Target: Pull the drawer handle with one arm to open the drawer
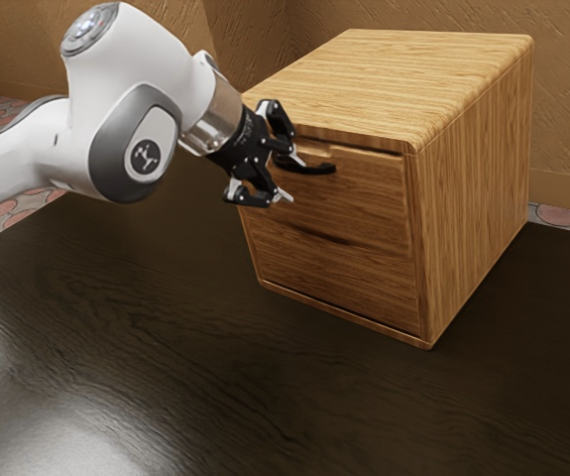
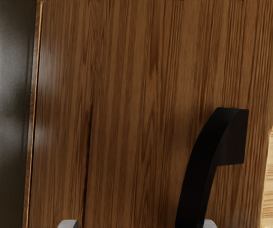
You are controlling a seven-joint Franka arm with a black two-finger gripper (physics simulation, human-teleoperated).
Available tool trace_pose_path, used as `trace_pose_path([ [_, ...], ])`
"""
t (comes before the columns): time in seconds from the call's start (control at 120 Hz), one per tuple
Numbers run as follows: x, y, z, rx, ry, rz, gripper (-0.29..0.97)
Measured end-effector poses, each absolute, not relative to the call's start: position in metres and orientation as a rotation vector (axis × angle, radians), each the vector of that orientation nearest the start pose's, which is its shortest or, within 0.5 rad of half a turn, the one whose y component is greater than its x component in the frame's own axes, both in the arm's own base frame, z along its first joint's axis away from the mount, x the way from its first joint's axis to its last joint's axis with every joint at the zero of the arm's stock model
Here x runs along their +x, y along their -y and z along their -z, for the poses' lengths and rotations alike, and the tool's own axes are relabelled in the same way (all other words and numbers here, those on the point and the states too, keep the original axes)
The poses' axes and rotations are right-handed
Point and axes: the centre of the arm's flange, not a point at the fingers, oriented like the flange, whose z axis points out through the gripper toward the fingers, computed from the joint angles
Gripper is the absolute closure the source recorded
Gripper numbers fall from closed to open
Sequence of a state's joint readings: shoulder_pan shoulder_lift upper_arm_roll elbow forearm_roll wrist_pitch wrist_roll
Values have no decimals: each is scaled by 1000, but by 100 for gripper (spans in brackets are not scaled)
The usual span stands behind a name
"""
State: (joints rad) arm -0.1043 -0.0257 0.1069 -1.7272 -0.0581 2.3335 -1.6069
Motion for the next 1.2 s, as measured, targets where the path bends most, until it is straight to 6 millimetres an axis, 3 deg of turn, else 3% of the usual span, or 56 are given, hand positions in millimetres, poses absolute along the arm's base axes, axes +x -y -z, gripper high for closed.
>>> trace_pose_path([
  [0.5, 586, -3, -660, 1799, -1903, -513, 66],
  [1.2, 551, -5, -665, 1824, -1918, -469, 71],
])
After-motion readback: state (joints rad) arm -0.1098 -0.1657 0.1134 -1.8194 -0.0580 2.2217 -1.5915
